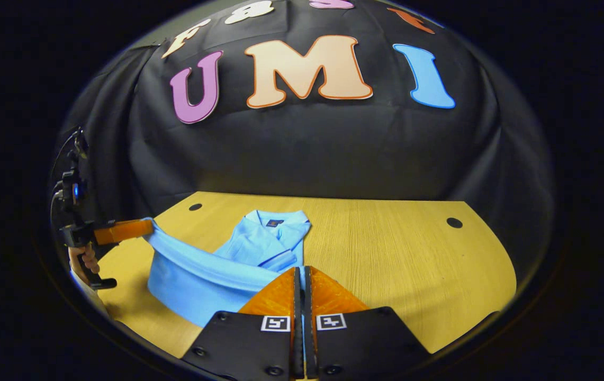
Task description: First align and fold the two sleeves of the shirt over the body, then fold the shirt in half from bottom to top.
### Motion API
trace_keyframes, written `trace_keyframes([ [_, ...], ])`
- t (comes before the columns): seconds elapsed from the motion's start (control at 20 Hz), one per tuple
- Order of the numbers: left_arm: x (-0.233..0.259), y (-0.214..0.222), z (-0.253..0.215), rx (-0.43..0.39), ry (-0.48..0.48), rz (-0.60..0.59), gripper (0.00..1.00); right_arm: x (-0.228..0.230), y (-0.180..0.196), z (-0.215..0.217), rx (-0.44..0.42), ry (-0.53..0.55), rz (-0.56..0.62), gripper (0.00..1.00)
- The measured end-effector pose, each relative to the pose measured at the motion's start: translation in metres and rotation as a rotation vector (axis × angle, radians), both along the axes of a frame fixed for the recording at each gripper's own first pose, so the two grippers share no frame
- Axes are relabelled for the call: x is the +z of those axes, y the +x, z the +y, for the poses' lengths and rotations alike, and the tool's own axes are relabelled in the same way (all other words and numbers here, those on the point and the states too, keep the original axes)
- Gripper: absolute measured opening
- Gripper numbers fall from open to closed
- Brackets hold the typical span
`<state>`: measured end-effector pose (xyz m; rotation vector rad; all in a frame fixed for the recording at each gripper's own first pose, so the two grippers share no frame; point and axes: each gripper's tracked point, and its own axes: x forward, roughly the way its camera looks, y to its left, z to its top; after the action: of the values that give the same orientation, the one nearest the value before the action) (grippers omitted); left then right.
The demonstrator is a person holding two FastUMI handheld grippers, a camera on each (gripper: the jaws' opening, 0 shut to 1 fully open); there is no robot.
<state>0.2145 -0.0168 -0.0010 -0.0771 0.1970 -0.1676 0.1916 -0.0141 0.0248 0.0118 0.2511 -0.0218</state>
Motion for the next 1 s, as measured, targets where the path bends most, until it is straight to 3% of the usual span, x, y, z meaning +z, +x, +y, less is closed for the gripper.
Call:
trace_keyframes([
  [0.4, 0.018, 0.084, 0.025, 0.128, -0.106, -0.033, 0.00, 0.027, 0.088, 0.000, -0.080, 0.109, -0.063, 0.03],
  [0.55, 0.007, 0.116, 0.037, 0.177, -0.118, -0.011, 0.00, 0.017, 0.119, -0.005, -0.099, 0.121, -0.051, 0.04],
  [1.0, -0.032, 0.155, 0.036, 0.188, -0.070, 0.064, 0.00, -0.031, 0.163, -0.023, -0.122, 0.161, 0.015, 0.06],
])
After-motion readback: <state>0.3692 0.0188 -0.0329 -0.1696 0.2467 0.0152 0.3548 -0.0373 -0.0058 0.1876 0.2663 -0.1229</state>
